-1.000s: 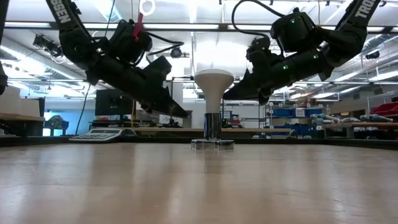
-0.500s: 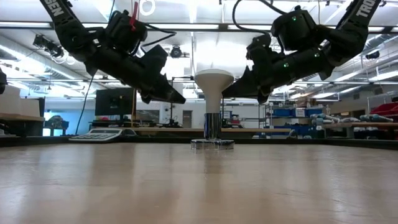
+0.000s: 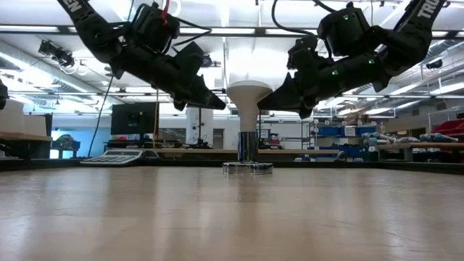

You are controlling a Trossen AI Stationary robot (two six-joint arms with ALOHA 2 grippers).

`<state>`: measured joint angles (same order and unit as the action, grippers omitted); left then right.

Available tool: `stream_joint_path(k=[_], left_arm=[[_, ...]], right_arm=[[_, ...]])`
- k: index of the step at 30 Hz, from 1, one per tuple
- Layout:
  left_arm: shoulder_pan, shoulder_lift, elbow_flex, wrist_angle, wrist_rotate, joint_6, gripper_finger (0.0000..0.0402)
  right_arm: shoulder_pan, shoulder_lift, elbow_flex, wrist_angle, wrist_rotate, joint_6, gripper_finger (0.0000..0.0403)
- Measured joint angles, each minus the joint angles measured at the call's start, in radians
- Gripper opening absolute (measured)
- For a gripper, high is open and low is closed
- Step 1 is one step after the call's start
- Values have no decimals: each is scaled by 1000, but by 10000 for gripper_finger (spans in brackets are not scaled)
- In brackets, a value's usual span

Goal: Screw lightbulb
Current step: Remove the lightbulb from the lamp

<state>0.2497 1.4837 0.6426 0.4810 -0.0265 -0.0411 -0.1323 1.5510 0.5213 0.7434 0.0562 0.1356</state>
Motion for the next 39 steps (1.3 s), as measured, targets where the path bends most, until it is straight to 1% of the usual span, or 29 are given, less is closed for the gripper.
stream_joint_path(k=[6, 14, 17, 26, 32, 39], left_arm=[[0, 0, 27, -67, -13, 14, 0], [0, 0, 27, -71, -25, 37, 0], [0, 0, 27, -70, -26, 37, 0], [0, 0, 27, -69, -28, 63, 0], [0, 0, 27, -68, -28, 63, 0], [0, -56, 27, -107, -29, 67, 0]], right_arm=[[2, -1, 0, 0, 1, 0, 12], [2, -6, 0, -6, 3, 1, 12], [2, -30, 0, -22, -15, 1, 12], [2, -144, 0, -78, -20, -5, 11], [2, -192, 0, -117, -22, -7, 11], [2, -221, 0, -117, -23, -13, 11]])
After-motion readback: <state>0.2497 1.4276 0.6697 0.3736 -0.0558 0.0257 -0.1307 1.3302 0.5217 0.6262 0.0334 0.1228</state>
